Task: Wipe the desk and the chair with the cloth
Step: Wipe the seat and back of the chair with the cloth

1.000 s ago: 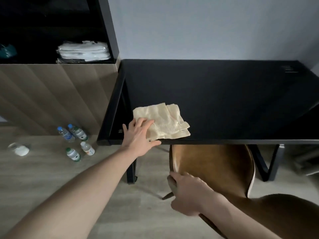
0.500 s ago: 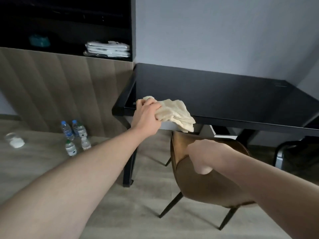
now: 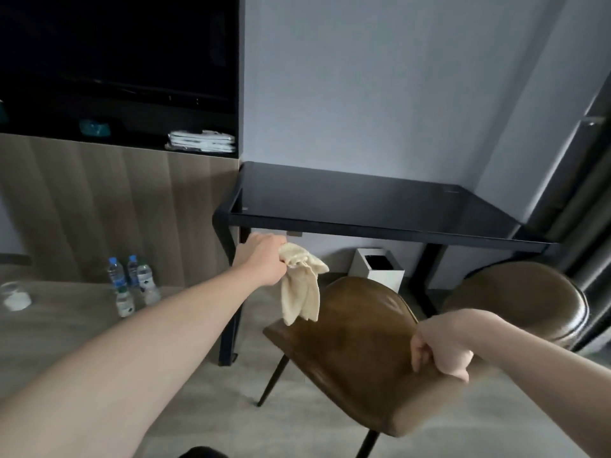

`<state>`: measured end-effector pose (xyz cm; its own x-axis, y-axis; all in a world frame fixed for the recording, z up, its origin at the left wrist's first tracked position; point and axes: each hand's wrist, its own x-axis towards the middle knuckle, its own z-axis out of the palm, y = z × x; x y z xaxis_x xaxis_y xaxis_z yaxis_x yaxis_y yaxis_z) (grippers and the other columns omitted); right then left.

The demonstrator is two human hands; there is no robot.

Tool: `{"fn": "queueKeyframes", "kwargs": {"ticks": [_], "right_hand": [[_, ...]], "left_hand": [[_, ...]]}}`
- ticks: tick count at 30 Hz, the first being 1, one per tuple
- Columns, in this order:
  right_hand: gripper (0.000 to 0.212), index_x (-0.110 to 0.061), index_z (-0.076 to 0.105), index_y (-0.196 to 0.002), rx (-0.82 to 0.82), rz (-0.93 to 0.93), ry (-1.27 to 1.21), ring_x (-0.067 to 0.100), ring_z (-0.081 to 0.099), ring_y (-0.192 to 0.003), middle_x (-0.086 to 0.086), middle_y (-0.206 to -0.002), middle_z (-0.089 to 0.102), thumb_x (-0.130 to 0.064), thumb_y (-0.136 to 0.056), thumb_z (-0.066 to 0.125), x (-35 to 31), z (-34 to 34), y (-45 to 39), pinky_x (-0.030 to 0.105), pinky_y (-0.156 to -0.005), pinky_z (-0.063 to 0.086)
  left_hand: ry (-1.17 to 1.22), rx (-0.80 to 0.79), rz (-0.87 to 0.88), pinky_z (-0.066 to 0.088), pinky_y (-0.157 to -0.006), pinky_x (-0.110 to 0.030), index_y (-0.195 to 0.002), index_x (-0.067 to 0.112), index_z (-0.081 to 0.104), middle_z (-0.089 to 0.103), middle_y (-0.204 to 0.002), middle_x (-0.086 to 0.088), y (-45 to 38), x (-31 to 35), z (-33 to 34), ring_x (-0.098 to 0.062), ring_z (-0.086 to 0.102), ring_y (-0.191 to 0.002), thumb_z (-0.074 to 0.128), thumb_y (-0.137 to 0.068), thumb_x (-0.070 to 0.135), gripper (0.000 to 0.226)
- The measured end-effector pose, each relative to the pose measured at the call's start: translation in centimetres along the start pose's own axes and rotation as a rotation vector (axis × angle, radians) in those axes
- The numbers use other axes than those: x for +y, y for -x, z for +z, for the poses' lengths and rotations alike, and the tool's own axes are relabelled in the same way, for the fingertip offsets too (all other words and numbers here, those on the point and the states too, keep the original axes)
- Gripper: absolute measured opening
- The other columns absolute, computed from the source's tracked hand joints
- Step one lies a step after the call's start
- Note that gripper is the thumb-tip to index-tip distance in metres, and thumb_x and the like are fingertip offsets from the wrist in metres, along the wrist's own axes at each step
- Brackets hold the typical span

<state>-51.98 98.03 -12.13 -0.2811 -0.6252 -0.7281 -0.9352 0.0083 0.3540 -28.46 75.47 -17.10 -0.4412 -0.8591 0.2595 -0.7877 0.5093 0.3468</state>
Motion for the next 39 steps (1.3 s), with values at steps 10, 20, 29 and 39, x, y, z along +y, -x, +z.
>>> {"fn": "queueKeyframes", "kwargs": {"ticks": [10,20,29,39], "right_hand": [[0.046,-0.038,0.062,-0.128,0.245,0.181,-0.393,0.016,0.066,-0.107,-0.014,-0.108,0.063,-0.045,-0.085,0.077,1.9,3.0,0.2,0.032,-0.096,0.056],[0.018,-0.02,0.07,-0.1,0.229,0.094,-0.558,0.022,0.071,-0.096,0.0,-0.102,0.074,-0.032,-0.093,0.058,-3.2,6.5,-10.8,0.034,-0.08,0.057],[0.084,-0.046,0.0,-0.168,0.25,0.076,-0.905,0.037,-0.008,-0.163,-0.006,-0.178,-0.011,-0.075,-0.101,0.041,-11.6,6.9,-25.0,0.069,-0.125,0.006],[0.085,-0.052,-0.013,-0.164,0.304,0.239,-0.874,0.039,-0.027,-0.159,-0.004,-0.174,-0.029,-0.079,-0.099,0.034,-11.1,10.4,-30.9,0.078,-0.121,-0.001]], "left_hand": [[0.287,0.126,0.118,0.05,-0.086,-0.039,-0.127,0.025,0.067,0.063,-0.129,0.006,-0.1,7.9,4.6,-0.023,0.05,-0.124,0.07,-0.093,0.016,0.035],[0.086,-0.658,0.143,0.026,-0.127,-0.038,-0.159,0.036,0.041,0.022,-0.171,0.008,6.3,-1.4,18.7,-0.023,0.024,-0.156,0.073,-0.092,0.028,0.075],[0.244,-0.791,-0.282,0.016,-0.131,-0.043,-0.17,0.027,0.011,0.004,-0.177,0.001,5.8,-6.5,24.9,-0.033,0.007,-0.161,0.047,-0.1,0.06,0.085],[0.214,-0.877,-0.275,0.021,-0.126,-0.039,-0.169,0.031,-0.006,-0.018,-0.175,0.012,6.3,-7.0,27.7,-0.03,-0.015,-0.162,0.04,-0.096,0.073,0.096]]}}
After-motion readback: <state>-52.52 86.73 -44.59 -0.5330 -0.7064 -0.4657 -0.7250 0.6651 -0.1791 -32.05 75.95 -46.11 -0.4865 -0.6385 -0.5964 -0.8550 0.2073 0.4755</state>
